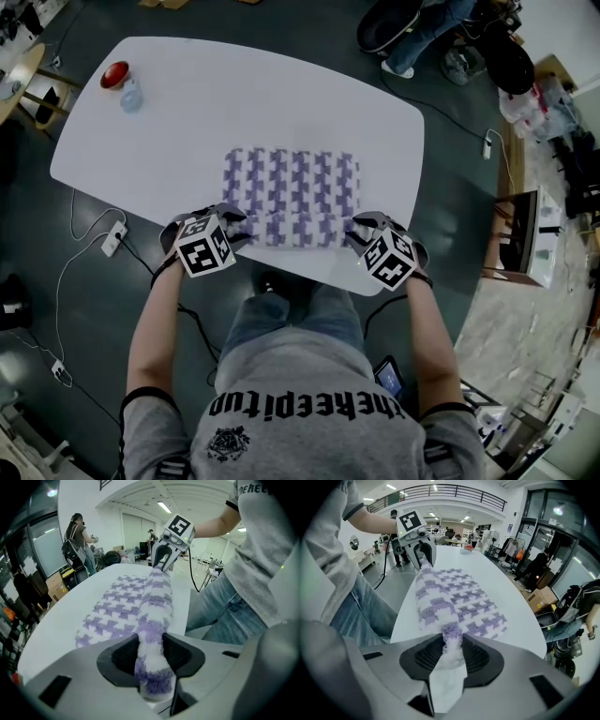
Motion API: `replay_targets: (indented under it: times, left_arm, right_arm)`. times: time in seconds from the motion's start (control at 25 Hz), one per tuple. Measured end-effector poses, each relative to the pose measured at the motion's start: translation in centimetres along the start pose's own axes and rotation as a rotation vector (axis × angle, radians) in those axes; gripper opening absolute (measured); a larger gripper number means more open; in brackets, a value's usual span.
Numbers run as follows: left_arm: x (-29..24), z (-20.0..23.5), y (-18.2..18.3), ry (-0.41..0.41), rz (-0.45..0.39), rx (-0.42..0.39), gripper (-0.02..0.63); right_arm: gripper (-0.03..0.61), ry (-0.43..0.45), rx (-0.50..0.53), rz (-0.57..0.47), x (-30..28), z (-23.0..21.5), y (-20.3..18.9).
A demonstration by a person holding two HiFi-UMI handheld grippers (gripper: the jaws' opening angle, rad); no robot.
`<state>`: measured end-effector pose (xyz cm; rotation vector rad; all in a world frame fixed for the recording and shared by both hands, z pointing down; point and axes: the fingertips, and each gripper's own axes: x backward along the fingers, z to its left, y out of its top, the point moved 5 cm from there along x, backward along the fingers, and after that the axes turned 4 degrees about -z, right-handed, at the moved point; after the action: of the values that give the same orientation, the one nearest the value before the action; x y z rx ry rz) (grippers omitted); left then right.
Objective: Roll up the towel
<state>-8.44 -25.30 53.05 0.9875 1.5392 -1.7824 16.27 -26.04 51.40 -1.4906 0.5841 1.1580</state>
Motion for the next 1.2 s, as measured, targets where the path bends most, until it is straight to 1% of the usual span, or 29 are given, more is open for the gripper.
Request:
replay_targets:
  times: [0.32,0.56,0.76,0.96,1.04,1.2]
  left_arm:
    - [-0.5,3.6,0.1,0.028,-0.011,0.047,0.138]
    - [-0.2,4.1,0.2,0.061,-0.005,0.06,0.138]
    - [-1.0,5.8,0.1,0.078,-0.004,0.075,0.138]
    - [-1.0,5.2,0.0,0.096,-0.008,0.071,0.138]
    - [-0.3,4.8,0.2,0.113,-0.027,0.062,0.148]
    - [2.5,5.0,1.7,0.191,-0.102,0.048,0.167]
  right_arm:
    - [0.11,-0.057,-0.01,0.011,-1.3,-3.1,0.9]
    - [0.11,-0.097,-0.009,0.03,-1.4,-3.5,1.4]
    - [0.109,-0.122,-0.016,0.043,-2.6,-5.1,1.5]
    - [0.109,-0.146,-0.022,0.054,-3.1,-4.3,1.4]
    - [0.109,-0.155,-0.024,0.052,-3.1,-4.1,1.3]
    - [0.109,-0.175,-0.035,0.041,-2.8,-4.6,1.5]
